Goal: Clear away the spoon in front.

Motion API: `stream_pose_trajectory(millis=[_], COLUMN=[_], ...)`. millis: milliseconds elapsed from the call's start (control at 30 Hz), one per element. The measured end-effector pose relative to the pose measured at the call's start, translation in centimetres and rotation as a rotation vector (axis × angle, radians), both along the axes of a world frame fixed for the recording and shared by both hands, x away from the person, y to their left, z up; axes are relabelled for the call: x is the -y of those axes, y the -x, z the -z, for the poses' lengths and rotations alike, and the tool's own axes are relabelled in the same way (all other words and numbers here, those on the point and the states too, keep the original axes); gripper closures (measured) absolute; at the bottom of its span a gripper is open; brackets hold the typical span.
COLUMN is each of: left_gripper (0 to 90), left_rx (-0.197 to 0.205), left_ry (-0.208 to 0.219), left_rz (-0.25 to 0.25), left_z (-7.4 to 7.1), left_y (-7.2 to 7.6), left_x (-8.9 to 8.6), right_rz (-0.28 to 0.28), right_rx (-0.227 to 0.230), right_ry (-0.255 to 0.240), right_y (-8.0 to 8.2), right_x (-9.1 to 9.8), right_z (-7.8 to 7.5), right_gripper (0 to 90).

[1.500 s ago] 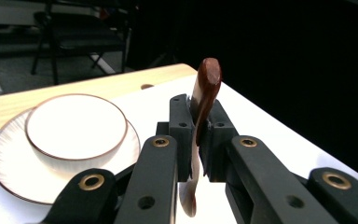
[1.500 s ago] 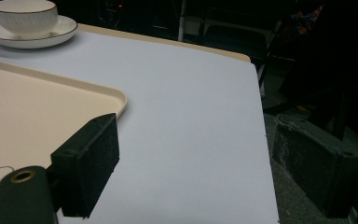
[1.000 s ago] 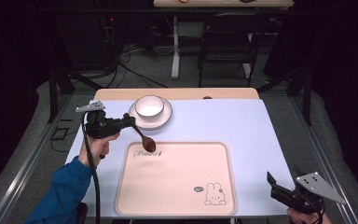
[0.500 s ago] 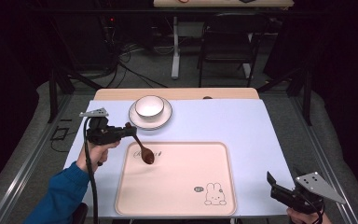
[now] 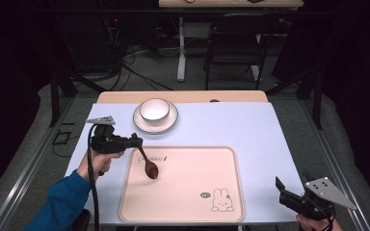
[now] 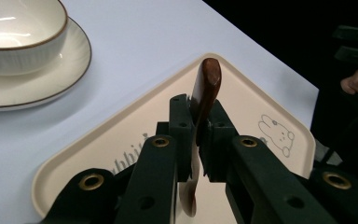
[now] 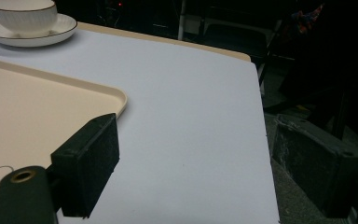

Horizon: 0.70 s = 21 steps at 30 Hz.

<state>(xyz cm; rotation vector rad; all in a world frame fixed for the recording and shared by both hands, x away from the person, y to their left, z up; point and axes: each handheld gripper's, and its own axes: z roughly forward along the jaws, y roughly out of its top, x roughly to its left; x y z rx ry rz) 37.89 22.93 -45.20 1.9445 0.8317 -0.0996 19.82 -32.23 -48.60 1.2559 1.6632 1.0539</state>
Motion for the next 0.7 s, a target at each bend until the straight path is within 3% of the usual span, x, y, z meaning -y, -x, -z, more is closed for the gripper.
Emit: stream_pose_trajectory(millis=[167, 367, 500, 567, 700], left_gripper=[84.5, 84.5, 84.1, 83.0, 80.3], left_rx=[-0.036, -0.053, -0.052, -0.043, -0.058], left_ry=[-0.04, -0.046, -0.05, -0.062, -0.068], left_rz=[0.054, 0.072, 0.07, 0.032, 0.016], left_z=[0.6, 0.9, 1.0, 1.3, 2.3], left_y=[0.2, 0.2, 0.2, 0.0, -0.3], left_x=[0.4, 0.5, 0.6, 0.7, 0.9], right_rz=[0.001, 0.005, 0.006, 0.004, 0.001], right_rx=[0.0, 0.001, -0.002, -0.002, -0.003], right_ry=[0.0, 0.003, 0.007, 0.004, -0.001], right_y=[0.0, 0.0, 0.0, 0.0, 0.0], right_x=[0.0, -0.1, 0.0, 0.0, 0.0], right_z=[0.0, 0.0, 0.0, 0.0, 0.0], right_gripper=[14.2, 14.2, 14.2, 14.2, 14.2])
